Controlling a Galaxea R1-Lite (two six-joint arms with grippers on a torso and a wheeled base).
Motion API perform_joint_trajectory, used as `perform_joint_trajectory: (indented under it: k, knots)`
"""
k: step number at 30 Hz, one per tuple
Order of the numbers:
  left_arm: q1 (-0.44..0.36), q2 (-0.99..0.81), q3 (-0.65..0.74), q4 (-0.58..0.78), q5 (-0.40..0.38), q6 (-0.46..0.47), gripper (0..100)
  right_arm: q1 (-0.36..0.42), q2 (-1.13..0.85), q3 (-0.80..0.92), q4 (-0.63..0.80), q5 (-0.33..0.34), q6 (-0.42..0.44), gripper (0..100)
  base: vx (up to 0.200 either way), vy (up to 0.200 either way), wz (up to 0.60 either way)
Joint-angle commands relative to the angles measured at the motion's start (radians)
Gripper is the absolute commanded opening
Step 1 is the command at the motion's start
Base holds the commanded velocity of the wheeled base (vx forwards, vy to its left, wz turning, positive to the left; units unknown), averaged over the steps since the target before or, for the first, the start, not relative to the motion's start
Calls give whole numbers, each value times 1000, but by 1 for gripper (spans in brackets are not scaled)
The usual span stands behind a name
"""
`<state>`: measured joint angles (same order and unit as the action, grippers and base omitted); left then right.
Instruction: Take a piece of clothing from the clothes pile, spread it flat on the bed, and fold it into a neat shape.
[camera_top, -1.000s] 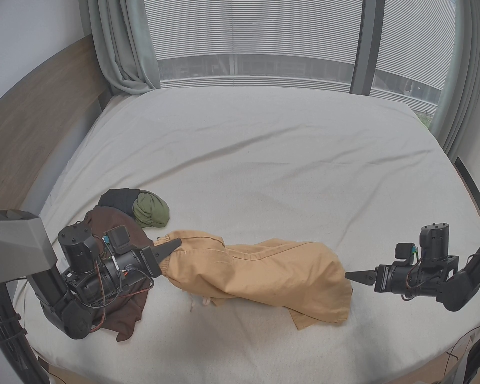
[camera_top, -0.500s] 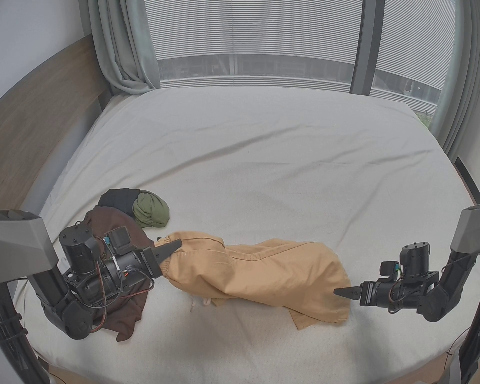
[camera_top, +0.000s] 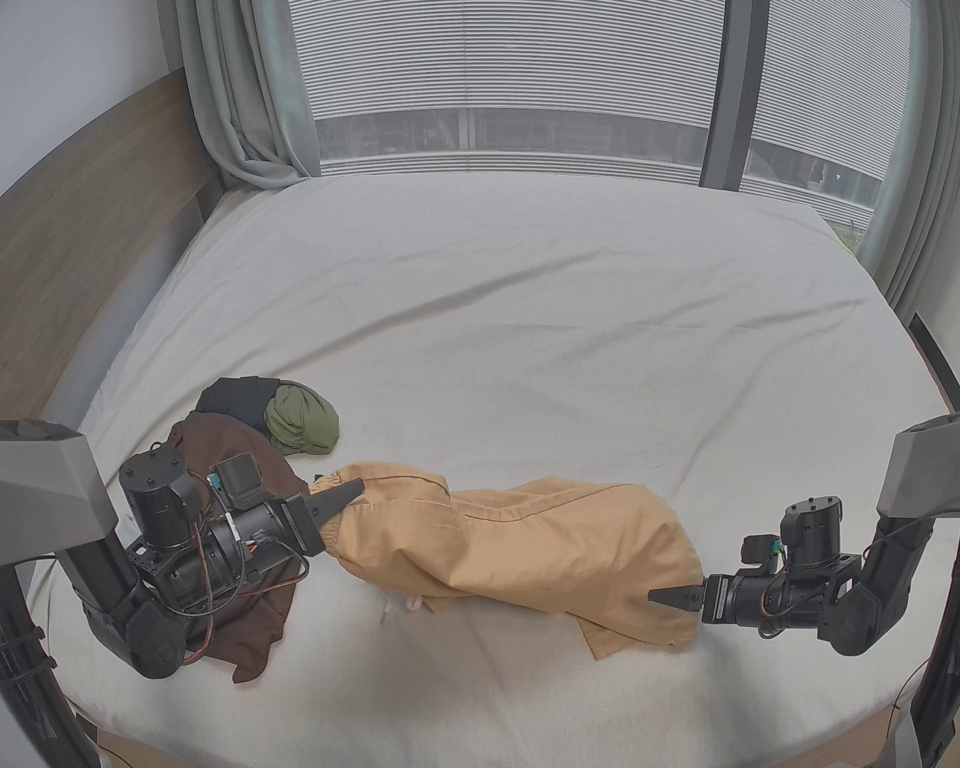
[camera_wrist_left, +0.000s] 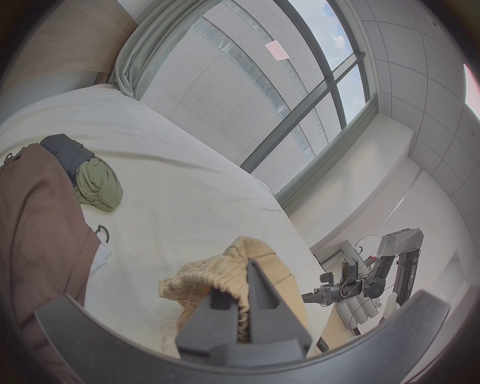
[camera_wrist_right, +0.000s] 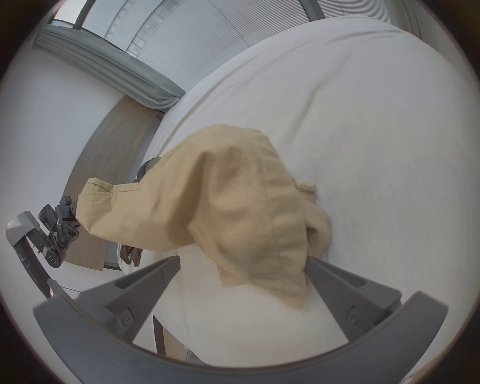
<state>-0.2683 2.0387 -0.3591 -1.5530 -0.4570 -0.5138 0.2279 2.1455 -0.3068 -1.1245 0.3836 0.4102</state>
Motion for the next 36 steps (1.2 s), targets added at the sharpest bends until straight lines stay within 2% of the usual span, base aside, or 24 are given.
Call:
perform_joint_trajectory:
  k: [1,7,17,25,26,33,36]
  knots:
    - [0,1,0,-1,0,0,0,13,-1,17,-37,6,16,100,0,0,0]
    - [0,1,0,-1,0,0,0,27,11,26,-126,4,58,100,0,0,0]
    - [0,1,-4,-1,0,0,0,11,165,44,-271,-8,48,100,0,0,0]
    - [0,1,-4,-1,0,0,0,16,177,54,-333,-8,48,100,0,0,0]
    - [0,1,-4,-1,0,0,0,18,183,54,-345,-6,48,0,0,0,0]
    - [21,3,-17,-1,0,0,0,24,174,103,-416,-5,44,0,0,0,0]
    - [44,6,-29,1,0,-2,0,64,125,144,-414,-2,42,0,0,0,0]
